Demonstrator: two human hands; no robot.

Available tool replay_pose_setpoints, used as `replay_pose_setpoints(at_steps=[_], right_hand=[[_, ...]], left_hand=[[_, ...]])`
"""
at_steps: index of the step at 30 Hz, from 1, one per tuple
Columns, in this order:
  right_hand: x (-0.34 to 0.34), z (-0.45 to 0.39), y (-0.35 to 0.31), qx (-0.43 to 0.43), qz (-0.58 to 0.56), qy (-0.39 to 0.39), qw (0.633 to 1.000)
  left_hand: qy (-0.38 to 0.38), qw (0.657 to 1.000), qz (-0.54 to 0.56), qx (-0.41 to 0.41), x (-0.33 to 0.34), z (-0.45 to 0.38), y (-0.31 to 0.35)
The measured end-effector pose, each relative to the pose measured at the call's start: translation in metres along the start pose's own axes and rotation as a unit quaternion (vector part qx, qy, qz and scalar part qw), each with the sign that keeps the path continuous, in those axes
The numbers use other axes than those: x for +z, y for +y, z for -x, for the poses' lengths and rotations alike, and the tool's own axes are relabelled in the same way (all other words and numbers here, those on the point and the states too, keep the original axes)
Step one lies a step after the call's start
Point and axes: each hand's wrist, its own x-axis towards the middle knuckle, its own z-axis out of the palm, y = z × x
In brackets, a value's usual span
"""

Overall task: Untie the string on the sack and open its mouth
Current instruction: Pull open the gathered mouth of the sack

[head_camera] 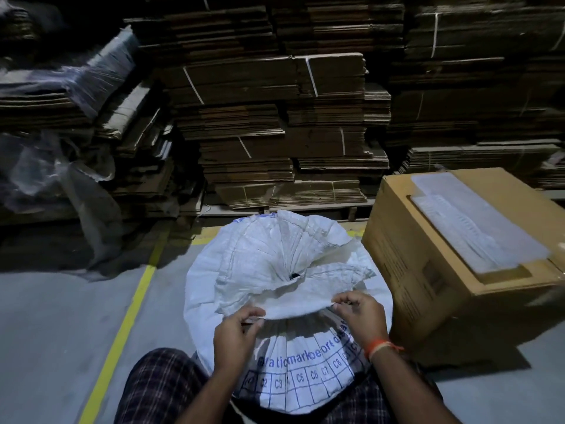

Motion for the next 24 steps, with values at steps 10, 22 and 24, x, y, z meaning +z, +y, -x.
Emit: replay_pose_setpoints(at_steps=[10, 22, 24], right_hand=[[0.004, 0.000, 0.003, 0.025, 0.058, -0.012, 0.998], [0.003, 0.001, 0.005, 0.011, 0.141, -0.068, 0.988], [0.000, -0.001, 0.008, 0.014, 0.145, -0.067, 0.987]], left_hand=[[-0.094, 0.989, 0.114, 0.008, -0.072, -0.006, 0.040], [0.018, 0.978, 0.091, -0.185, -0.032, -0.137, 0.005], [0.013, 0.976, 0.096, -0.195, -0.029, -0.139, -0.001]])
